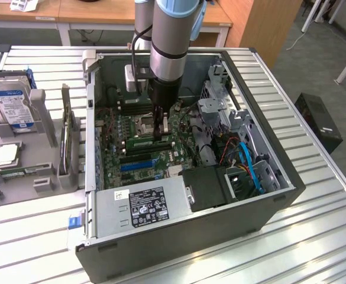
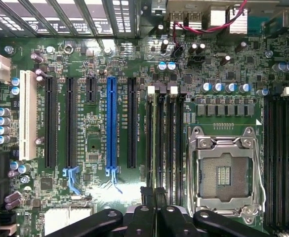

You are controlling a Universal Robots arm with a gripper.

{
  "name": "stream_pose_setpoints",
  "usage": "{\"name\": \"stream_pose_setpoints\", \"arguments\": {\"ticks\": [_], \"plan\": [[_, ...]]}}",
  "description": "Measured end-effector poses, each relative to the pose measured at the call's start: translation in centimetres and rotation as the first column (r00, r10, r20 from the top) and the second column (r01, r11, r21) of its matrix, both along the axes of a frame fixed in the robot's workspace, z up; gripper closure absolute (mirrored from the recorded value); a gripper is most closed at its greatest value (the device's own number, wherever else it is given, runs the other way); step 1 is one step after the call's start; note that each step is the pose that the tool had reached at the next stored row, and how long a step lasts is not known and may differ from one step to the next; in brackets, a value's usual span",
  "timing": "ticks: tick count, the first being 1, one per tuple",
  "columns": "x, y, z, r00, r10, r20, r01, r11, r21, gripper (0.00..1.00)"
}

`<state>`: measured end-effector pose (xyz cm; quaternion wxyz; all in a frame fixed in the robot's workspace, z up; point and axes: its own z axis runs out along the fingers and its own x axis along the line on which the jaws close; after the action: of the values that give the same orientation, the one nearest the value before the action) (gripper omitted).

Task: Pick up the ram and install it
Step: 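Insert the ram into the slot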

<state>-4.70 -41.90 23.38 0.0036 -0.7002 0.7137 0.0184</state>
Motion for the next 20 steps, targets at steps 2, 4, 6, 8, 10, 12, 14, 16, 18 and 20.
{"name": "stream_pose_setpoints", "arguments": {"ticks": [2,4,6,8,10,12,14,16,18,20], "plan": [[0.00,0.00,-0.03,1.0000,0.000,-0.0001,0.000,1.0000,-0.0002,0.88],[0.00,0.00,-0.05,1.0000,0.000,0.0000,0.000,1.0000,-0.0001,0.88],[0.00,0.00,-0.06,1.0000,0.000,0.0000,0.000,1.0000,0.0000,0.88],[0.00,0.01,-0.07,1.0000,0.000,0.0000,0.000,1.0000,0.0001,0.88],[-0.01,0.01,-0.13,1.0000,0.000,0.0001,0.000,1.0000,0.0003,0.88],[-0.02,0.00,-0.17,1.0000,0.000,0.0000,0.000,1.0000,0.0000,0.88],[-0.02,0.00,-0.22,1.0000,0.000,0.0000,0.000,1.0000,0.0000,0.88],[-0.02,0.00,-0.24,1.0000,0.000,0.0000,0.000,1.0000,-0.0001,0.88],[-0.02,0.00,-0.24,1.0000,0.000,0.0000,0.000,1.0000,-0.0001,0.88],[-0.02,0.01,-0.25,1.0000,0.000,0.0001,0.000,1.0000,0.0001,0.88]]}}
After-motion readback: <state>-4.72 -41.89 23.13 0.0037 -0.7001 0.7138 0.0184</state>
